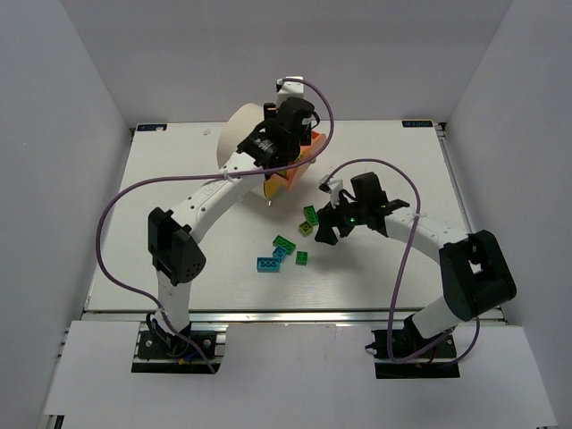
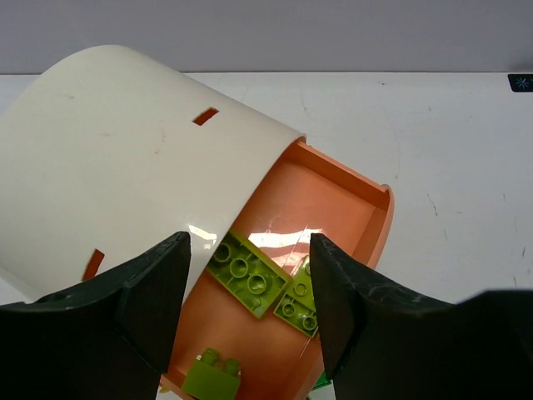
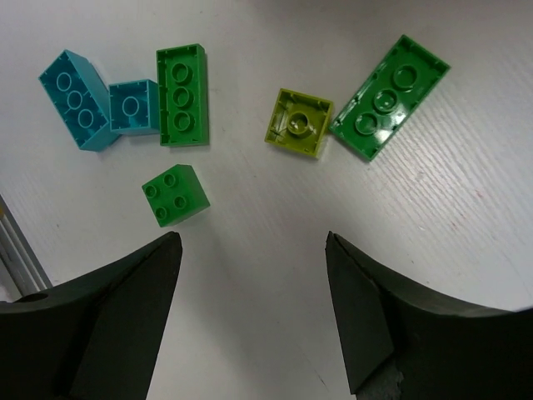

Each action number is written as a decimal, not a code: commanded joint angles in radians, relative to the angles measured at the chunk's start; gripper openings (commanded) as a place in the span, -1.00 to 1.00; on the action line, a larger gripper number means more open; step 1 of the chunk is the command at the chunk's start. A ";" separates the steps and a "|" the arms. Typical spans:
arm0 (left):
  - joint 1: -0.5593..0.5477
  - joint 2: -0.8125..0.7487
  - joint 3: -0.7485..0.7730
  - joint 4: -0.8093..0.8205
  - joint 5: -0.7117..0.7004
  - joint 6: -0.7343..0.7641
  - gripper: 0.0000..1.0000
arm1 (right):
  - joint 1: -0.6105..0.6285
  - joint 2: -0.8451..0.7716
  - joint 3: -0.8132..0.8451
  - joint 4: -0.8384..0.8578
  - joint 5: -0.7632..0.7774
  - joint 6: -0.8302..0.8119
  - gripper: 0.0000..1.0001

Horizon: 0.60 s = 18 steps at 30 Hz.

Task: Sort the legos into containers by color

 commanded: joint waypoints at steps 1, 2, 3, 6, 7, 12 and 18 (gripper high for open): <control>0.000 -0.083 -0.007 -0.004 0.004 -0.005 0.38 | 0.025 0.051 0.072 0.032 0.009 0.008 0.50; 0.000 -0.095 -0.007 -0.007 0.001 -0.010 0.38 | 0.032 0.069 0.086 0.021 0.020 0.011 0.49; 0.000 -0.106 -0.010 -0.019 0.000 -0.022 0.38 | 0.048 0.089 0.101 0.006 0.036 0.016 0.48; 0.000 -0.193 -0.097 -0.027 -0.006 -0.068 0.38 | 0.071 0.163 0.164 -0.054 0.060 0.042 0.44; 0.000 -0.228 -0.137 -0.024 -0.006 -0.082 0.38 | 0.077 0.190 0.184 -0.065 0.064 0.048 0.44; 0.000 -0.536 -0.474 0.018 0.012 -0.182 0.53 | 0.115 0.255 0.216 -0.080 0.151 0.080 0.44; -0.011 -0.840 -0.778 -0.002 0.041 -0.341 0.67 | 0.137 0.310 0.251 -0.097 0.213 0.089 0.44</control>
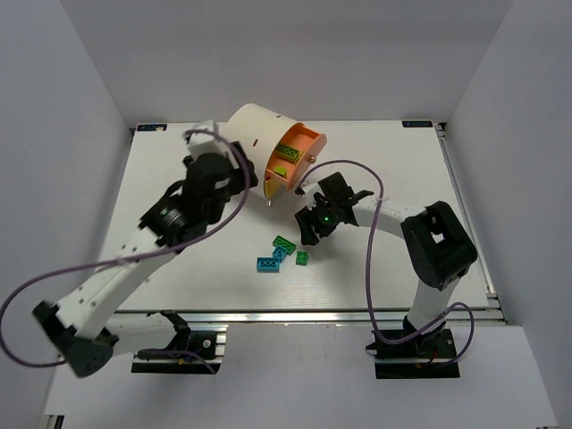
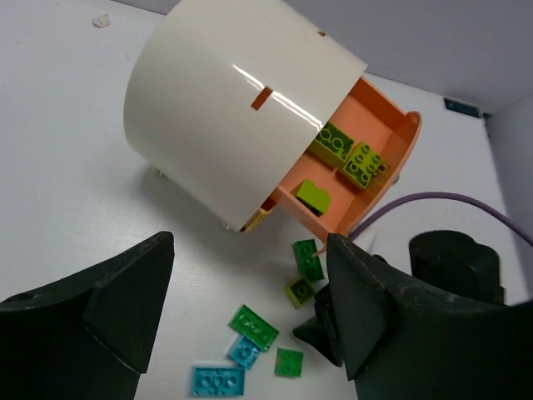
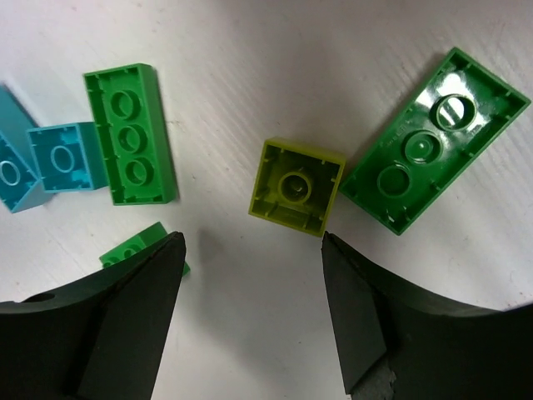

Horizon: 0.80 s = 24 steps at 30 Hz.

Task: Sort the legos into containers by color

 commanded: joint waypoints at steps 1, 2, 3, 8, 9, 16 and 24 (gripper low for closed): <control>-0.006 -0.167 -0.151 -0.026 0.025 -0.134 0.69 | 0.009 0.009 0.039 -0.019 0.057 0.014 0.43; -0.016 -0.196 -0.179 -0.055 0.027 -0.184 0.70 | 0.016 0.014 0.039 -0.014 0.077 0.017 0.43; -0.016 -0.225 -0.202 -0.071 0.030 -0.206 0.72 | 0.016 0.017 0.039 -0.004 0.091 0.025 0.43; -0.016 -0.374 -0.324 -0.161 0.056 -0.336 0.79 | 0.020 0.046 0.047 0.068 0.146 0.086 0.40; -0.016 -0.388 -0.335 -0.172 0.057 -0.347 0.79 | 0.023 0.045 0.047 0.082 0.149 0.094 0.40; -0.016 -0.421 -0.355 -0.224 0.059 -0.396 0.80 | 0.026 0.060 0.022 0.171 0.155 0.153 0.18; -0.016 -0.385 -0.360 -0.206 0.083 -0.396 0.81 | 0.014 0.000 -0.047 0.194 0.158 0.141 -0.52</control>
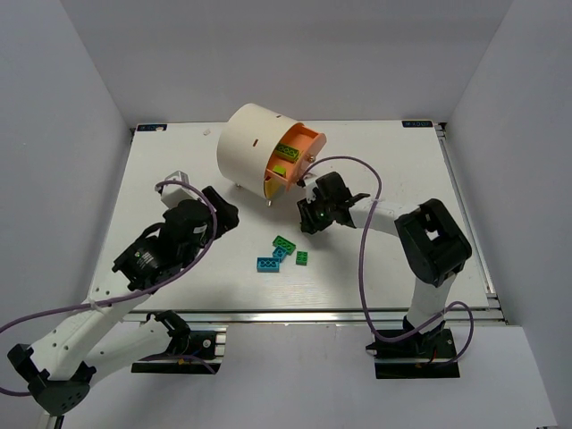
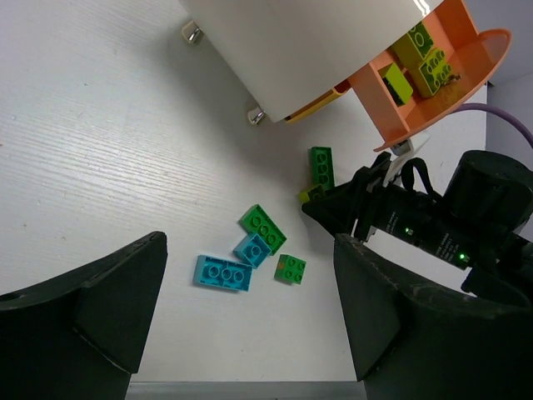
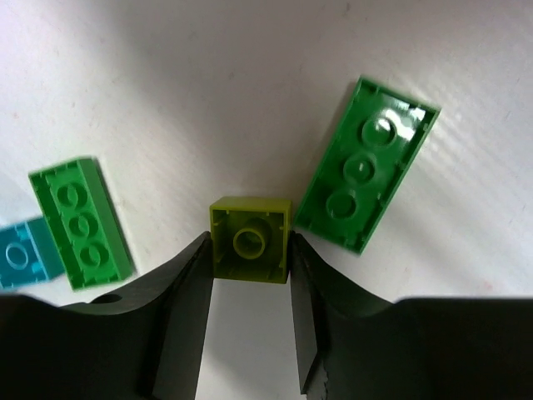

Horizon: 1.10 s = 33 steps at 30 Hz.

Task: Sort the legos into containers by color

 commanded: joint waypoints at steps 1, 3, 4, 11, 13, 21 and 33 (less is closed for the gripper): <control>-0.005 0.008 -0.009 0.004 0.023 -0.025 0.81 | -0.003 -0.065 -0.056 0.020 0.007 0.004 -0.55; -0.005 0.007 -0.022 0.016 0.035 -0.025 0.81 | -0.014 -0.133 -0.097 0.007 -0.011 -0.044 -0.60; -0.005 0.004 -0.042 0.024 0.049 -0.028 0.81 | -0.018 -0.160 -0.114 -0.008 -0.019 -0.056 -0.65; -0.005 -0.002 -0.176 0.056 0.141 -0.089 0.82 | -0.052 -0.534 -0.298 -0.016 -0.203 -0.242 -0.71; -0.005 0.005 -0.208 0.073 0.169 -0.110 0.82 | -0.060 -0.608 -0.318 0.010 -0.233 -0.283 -0.73; -0.005 0.087 -0.334 0.150 0.278 -0.147 0.82 | -0.057 -0.518 0.017 0.108 -0.264 -0.254 -0.81; -0.005 0.087 -0.446 0.234 0.365 -0.187 0.83 | -0.055 -0.228 0.429 0.084 -0.226 -0.228 -0.66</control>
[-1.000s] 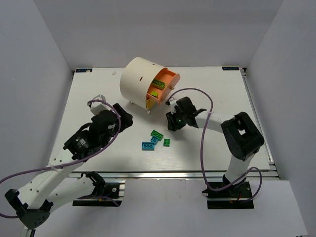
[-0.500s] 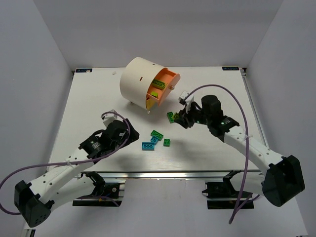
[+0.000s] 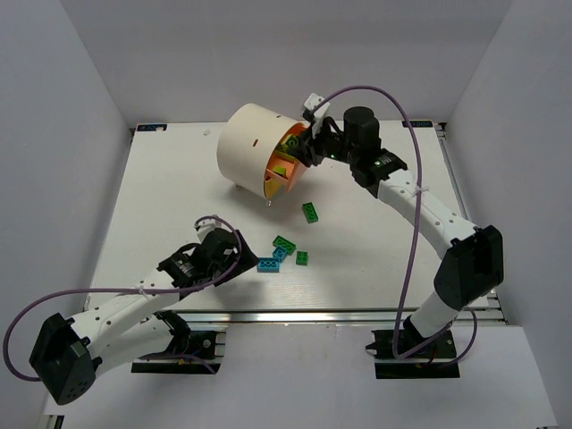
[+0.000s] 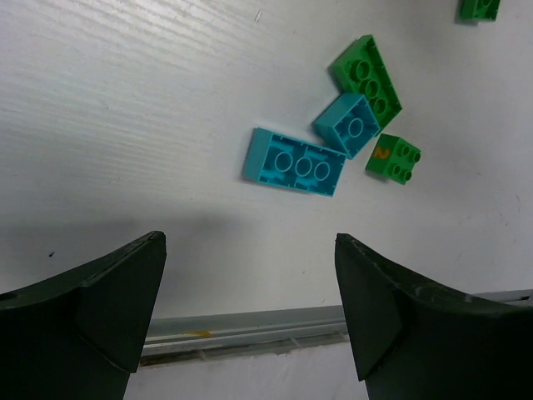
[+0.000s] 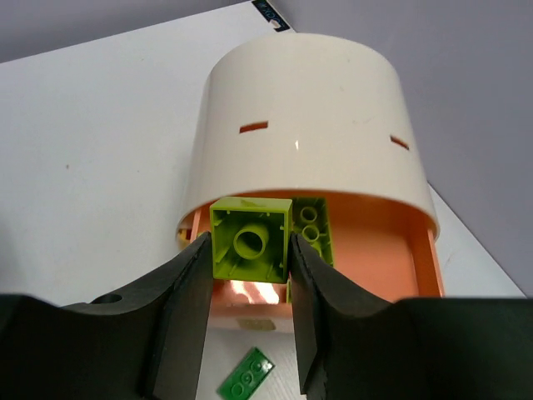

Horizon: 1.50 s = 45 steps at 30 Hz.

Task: Sort the legos into containers by color

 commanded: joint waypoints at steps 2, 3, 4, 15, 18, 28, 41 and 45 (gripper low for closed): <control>-0.005 -0.017 -0.030 0.046 0.043 -0.021 0.83 | -0.002 0.089 0.118 -0.016 0.032 0.013 -0.50; -0.005 -0.014 -0.034 0.049 0.047 -0.021 0.83 | -0.004 0.106 0.135 -0.021 0.039 0.016 -0.42; -0.005 -0.010 -0.032 0.055 0.053 -0.020 0.83 | -0.005 0.122 0.164 -0.051 0.047 0.016 -0.20; -0.005 0.086 -0.031 0.144 0.100 0.003 0.83 | -0.027 0.142 0.237 -0.090 0.053 0.074 0.34; -0.005 0.093 -0.041 0.160 0.114 0.002 0.83 | -0.060 0.093 0.225 -0.076 0.039 0.178 -0.18; -0.005 0.083 -0.080 0.184 0.126 -0.006 0.83 | -0.151 -0.067 -0.067 -0.091 0.065 0.116 -1.00; -0.005 0.092 -0.072 0.172 0.120 -0.006 0.82 | -0.148 0.171 0.091 -0.151 0.046 0.144 -1.00; -0.005 0.072 -0.084 0.164 0.116 -0.014 0.82 | -0.143 0.241 0.158 -0.153 0.012 0.150 -1.00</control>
